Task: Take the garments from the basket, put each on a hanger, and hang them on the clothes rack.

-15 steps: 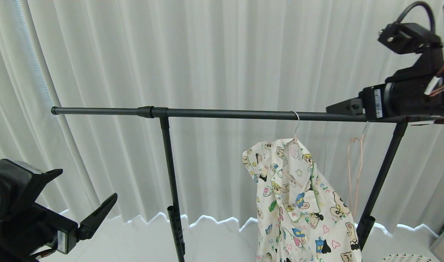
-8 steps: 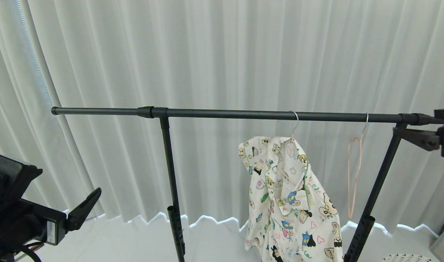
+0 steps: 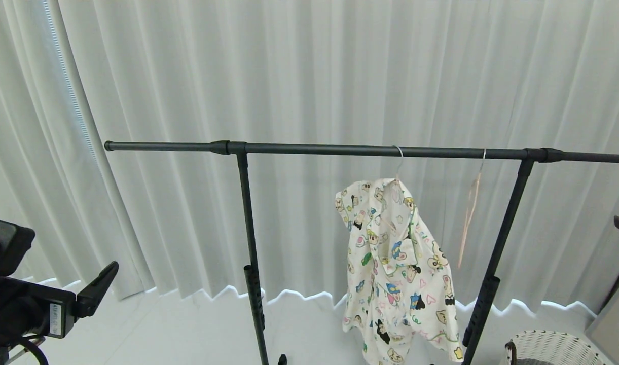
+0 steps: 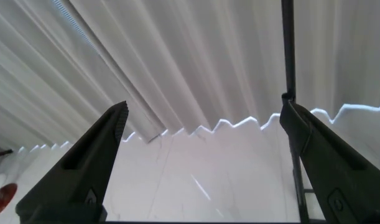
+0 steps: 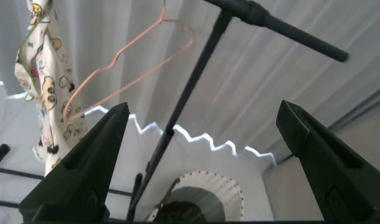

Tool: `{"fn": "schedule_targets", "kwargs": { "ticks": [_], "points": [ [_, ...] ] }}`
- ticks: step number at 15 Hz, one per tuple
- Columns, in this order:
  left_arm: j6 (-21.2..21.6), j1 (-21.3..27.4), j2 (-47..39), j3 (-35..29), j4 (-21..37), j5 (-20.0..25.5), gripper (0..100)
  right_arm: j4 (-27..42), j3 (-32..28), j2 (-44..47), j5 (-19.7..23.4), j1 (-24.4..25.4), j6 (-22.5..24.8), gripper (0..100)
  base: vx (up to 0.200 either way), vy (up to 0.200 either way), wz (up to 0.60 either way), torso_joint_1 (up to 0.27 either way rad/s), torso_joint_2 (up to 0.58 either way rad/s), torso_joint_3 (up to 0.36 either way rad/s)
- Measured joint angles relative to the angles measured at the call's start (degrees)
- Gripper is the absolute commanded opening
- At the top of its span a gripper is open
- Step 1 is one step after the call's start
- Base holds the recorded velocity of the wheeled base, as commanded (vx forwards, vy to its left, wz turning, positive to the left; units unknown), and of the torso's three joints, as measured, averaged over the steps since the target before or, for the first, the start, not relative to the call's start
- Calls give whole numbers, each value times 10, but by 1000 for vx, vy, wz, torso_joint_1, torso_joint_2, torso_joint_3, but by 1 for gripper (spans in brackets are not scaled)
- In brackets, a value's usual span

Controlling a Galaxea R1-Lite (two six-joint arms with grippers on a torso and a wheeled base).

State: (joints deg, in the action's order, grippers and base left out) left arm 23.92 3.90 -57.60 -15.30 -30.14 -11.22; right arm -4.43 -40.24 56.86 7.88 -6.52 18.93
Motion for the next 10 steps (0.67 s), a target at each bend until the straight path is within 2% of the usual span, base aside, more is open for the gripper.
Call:
{"fn": "schedule_targets", "kwargs": {
  "ticks": [2,5,10],
  "points": [
    [-4,-2,0,5,0,0,100,0,5,-4,-1,-2,2,100,-200,0,0,0,7,5],
    [-43,-18,2,42,0,-2,100,-7,42,-11,-16,-26,44,100,-200,0,0,1,-1,2],
    [-80,-100,36,135,15,-19,100,-9,137,-48,-20,-51,59,100,-200,0,0,0,2,2]
  ]
}}
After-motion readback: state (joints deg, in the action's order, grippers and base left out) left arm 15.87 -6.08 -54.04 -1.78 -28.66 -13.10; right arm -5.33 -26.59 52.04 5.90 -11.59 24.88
